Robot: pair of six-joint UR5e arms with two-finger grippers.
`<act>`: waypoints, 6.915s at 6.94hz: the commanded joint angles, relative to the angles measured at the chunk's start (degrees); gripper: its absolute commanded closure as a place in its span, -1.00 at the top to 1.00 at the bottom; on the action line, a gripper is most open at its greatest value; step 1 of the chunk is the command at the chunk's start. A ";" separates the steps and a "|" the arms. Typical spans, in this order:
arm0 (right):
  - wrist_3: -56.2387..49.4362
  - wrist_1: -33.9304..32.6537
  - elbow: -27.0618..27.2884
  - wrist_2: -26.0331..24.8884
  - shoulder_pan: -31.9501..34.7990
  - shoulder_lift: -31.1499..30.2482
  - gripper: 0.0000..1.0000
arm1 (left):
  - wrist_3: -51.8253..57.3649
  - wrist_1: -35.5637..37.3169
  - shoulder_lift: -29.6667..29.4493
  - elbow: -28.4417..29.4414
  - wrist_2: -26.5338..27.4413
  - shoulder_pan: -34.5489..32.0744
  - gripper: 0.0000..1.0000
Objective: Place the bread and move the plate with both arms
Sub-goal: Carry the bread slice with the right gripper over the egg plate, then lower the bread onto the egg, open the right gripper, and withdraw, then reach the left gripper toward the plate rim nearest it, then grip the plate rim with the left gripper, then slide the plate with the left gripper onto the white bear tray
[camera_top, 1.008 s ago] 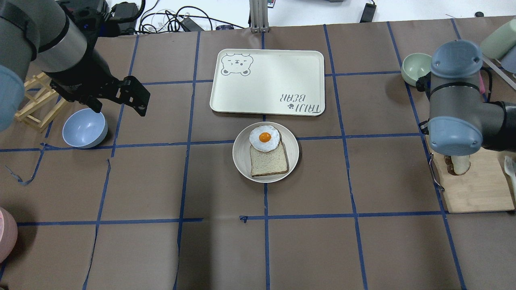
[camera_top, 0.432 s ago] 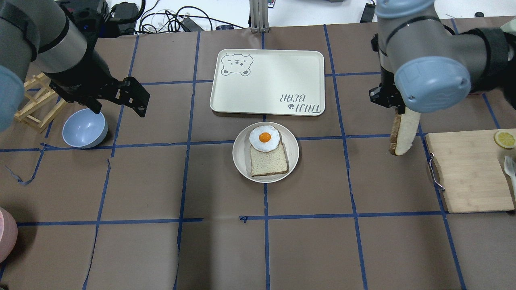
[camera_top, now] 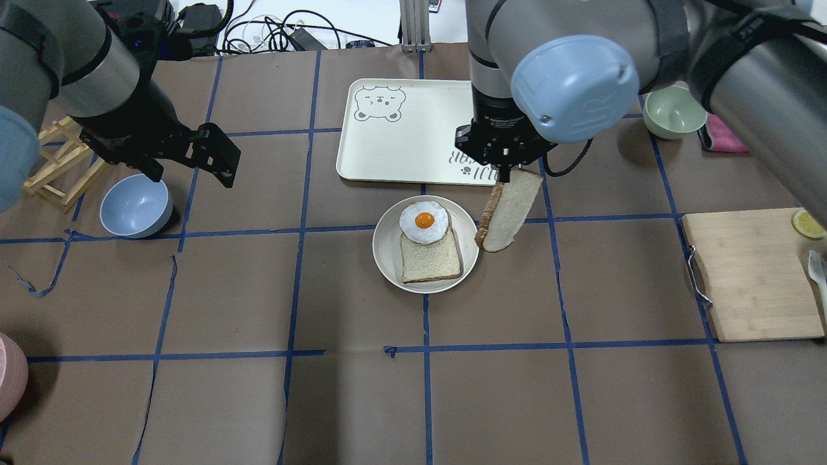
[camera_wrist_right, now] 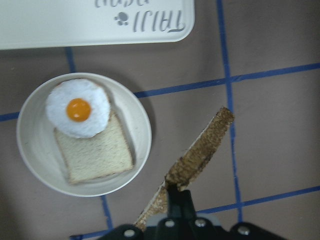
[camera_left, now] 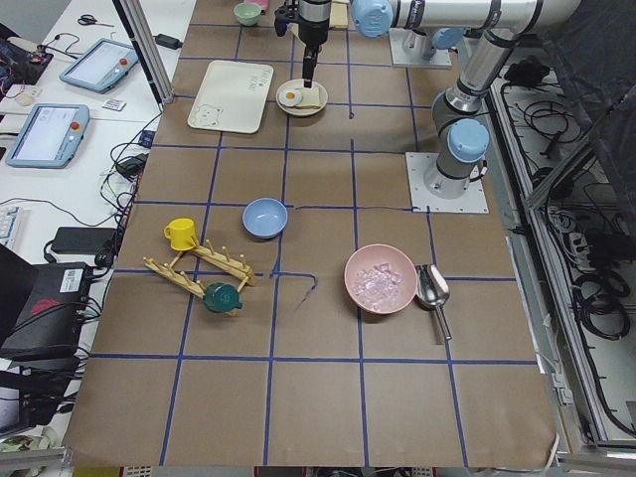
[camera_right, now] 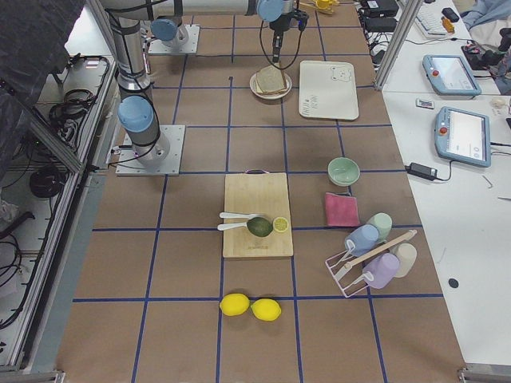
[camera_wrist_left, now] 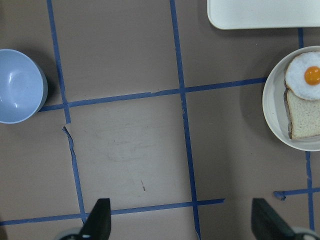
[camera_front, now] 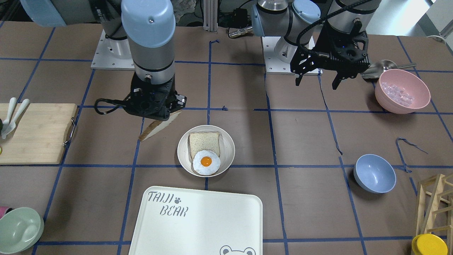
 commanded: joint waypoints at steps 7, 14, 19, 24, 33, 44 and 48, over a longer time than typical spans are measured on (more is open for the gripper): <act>0.51 -10.97 1.46 -2.61 6.07 9.31 -1.00 | 0.00 0.15 -0.18 0.00 -0.11 0.02 1.00; 0.16 -18.99 2.79 3.46 7.74 10.98 -0.16 | 0.00 0.06 -0.26 0.00 -0.11 0.02 1.00; -27.01 -9.19 -2.22 1.69 -9.16 1.88 0.95 | 0.00 0.33 -2.80 -0.09 -0.29 0.19 1.00; -33.25 1.40 -1.96 4.95 -14.05 -7.65 1.00 | -1.14 11.34 -9.99 -3.23 -4.02 0.20 1.00; -33.25 -1.85 -1.78 3.90 -14.67 -8.62 1.00 | -11.60 41.46 -26.45 -17.13 -15.40 -8.24 0.62; -33.42 -1.59 -0.47 4.60 -14.76 -8.70 1.00 | -14.50 40.76 -27.25 -16.70 -19.96 -10.79 -1.00; -33.33 -1.50 -0.37 4.60 -14.67 -8.79 1.00 | -13.89 40.84 -26.63 -13.37 -24.54 -10.27 -1.00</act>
